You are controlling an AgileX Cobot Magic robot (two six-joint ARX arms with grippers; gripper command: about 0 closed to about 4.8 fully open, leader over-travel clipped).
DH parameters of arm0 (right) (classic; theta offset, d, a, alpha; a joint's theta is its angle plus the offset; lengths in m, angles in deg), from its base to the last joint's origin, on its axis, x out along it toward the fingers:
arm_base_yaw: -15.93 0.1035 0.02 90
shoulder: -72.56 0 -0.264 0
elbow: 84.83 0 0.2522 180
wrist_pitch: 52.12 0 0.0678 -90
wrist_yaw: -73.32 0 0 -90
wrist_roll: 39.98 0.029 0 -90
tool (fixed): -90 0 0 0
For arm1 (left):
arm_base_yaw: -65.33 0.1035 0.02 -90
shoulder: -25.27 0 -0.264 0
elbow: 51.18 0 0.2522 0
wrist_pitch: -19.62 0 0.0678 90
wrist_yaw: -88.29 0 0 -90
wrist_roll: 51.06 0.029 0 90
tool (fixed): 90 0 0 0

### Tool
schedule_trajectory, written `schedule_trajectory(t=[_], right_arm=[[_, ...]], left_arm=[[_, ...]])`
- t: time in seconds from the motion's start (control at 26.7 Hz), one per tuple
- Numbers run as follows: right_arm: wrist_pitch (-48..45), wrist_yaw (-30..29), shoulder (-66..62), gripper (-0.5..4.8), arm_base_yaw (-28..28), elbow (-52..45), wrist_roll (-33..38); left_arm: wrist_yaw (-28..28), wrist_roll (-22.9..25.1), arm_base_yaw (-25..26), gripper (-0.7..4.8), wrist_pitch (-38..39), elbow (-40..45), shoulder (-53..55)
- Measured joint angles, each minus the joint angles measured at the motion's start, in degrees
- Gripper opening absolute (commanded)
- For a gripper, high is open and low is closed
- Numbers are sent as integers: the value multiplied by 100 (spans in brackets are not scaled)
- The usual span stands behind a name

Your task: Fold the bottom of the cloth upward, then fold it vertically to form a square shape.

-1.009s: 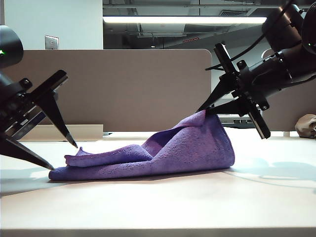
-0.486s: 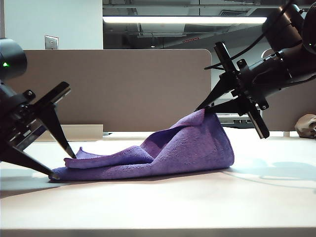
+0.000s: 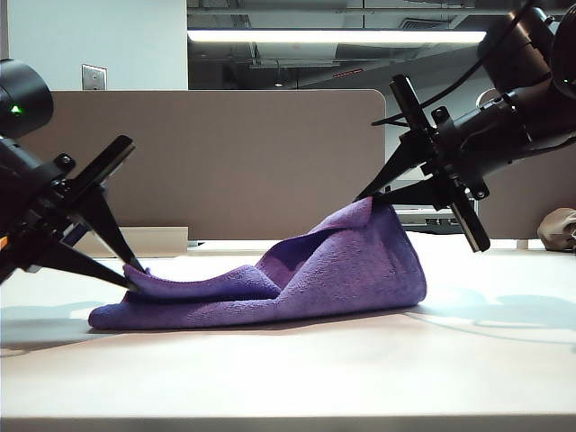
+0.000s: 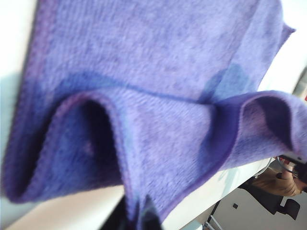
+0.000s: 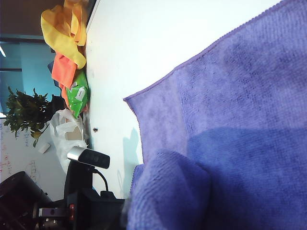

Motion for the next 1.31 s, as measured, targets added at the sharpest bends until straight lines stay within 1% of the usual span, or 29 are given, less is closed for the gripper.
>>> schedule_trajectory(t=[0.07,0.22,0.26,0.37,0.41,0.45,0.6,0.79,0.86,0.97,1.16,1.23,1.27,1.31], right_arm=[[0,-2,0,-2,0,0,0],[0,-2,0,-2,0,0,0],[-4,-4,0,-2,0,0,11],[-7,-2,0,-2,-2,0,50],[-9,0,0,-2,0,0,63],[-20,13,0,-2,-2,0,76],[-39,177,0,-2,-4,0,210],[-35,282,0,-2,-101,0,282],[-37,328,0,-2,-131,0,330],[-33,433,0,-2,-146,0,382],[9,505,0,-2,-146,0,385],[9,564,0,0,-146,0,387],[11,579,0,22,-146,0,387],[9,584,0,91,-146,0,387]], left_arm=[[0,-105,0,-6,-201,0,0],[2,-437,2,-6,-675,0,0],[2,-623,2,-6,-898,0,0],[92,-916,2,-6,-1217,0,0],[175,-1036,2,-6,-1305,0,0],[380,-1233,2,-6,-1419,0,0],[1019,-1742,4,-6,-1659,0,0],[1434,-2194,63,-6,-2140,0,39],[1552,-2234,116,-6,-2210,0,39],[1569,-2332,319,-6,-2229,0,50],[1550,-2337,365,-6,-2253,0,232],[1453,-2339,367,-3,-2352,0,350],[1386,-2339,367,13,-2413,0,400],[1294,-2339,367,41,-2498,0,468]])
